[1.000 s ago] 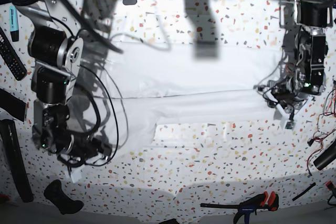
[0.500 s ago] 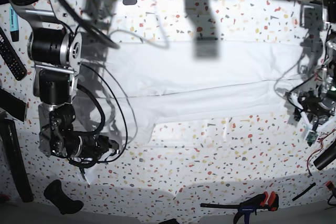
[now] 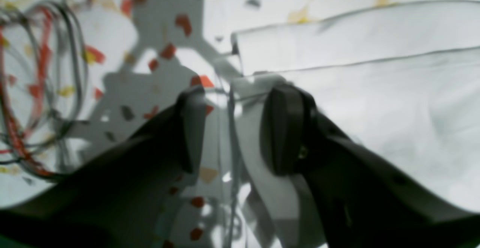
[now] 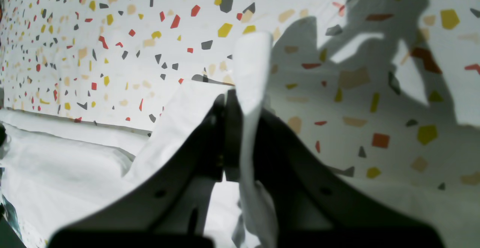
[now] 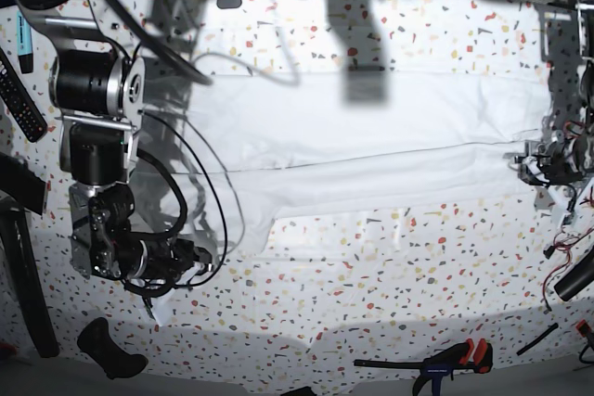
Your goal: Fold the T-shirt properly
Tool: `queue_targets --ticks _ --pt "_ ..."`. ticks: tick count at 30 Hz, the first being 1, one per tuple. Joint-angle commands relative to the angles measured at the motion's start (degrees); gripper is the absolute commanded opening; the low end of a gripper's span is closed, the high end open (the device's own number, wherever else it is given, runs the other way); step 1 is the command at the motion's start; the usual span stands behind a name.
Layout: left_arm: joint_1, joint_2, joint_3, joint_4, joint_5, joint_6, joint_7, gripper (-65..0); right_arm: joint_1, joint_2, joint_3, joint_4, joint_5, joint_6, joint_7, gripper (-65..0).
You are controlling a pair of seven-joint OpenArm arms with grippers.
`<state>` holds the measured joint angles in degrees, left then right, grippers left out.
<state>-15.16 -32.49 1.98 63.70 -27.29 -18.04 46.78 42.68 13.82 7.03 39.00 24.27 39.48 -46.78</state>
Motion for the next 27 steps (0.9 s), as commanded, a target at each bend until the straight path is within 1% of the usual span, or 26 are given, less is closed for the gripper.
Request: queue_targets --ticks 1,5,11,13,15,18,20,23,27 --pt "-1.68 -1.2 -0.44 0.66 -1.11 -0.07 -0.35 -37.7 2.21 0.44 0.07 1.03 1.53 0.52 0.83 -65.0" --pt "-1.68 -1.18 -0.44 1.55 -3.41 -1.16 -0.37 -37.7 2.21 0.46 0.07 1.03 1.49 0.52 0.63 -65.0" --pt "-1.36 -0.85 -0.44 1.88 -3.23 -4.35 -0.33 -37.7 2.05 0.46 0.07 1.03 1.51 0.52 -0.46 -65.0" --pt "-1.18 -0.87 -0.44 1.9 -3.21 -4.35 -0.33 -38.6 1.86 0.46 0.07 1.03 1.49 0.52 -0.46 -65.0" --pt "-1.16 -0.87 -0.44 1.9 -3.23 -4.33 -0.28 -41.4 1.55 0.46 0.07 1.03 1.49 0.52 -0.44 -65.0" --pt "-1.18 -0.87 -0.44 1.92 -3.23 -4.31 -0.46 -48.2 1.22 0.46 0.07 1.03 1.49 0.52 -0.39 -65.0" --pt "-1.18 -0.87 -0.44 1.97 -3.23 -4.31 -0.83 -54.0 1.01 0.48 0.07 1.07 1.49 0.52 -0.15 -65.0" --pt "-1.18 -0.87 -0.44 1.97 -3.23 -4.31 -1.03 -64.4 0.94 0.48 0.07 1.18 1.49 0.52 0.48 -65.0" --pt "-1.16 -0.87 -0.44 1.97 -3.21 -4.31 -0.94 -65.0 0.57 0.48 0.07 2.58 1.51 0.52 0.52 -65.0"
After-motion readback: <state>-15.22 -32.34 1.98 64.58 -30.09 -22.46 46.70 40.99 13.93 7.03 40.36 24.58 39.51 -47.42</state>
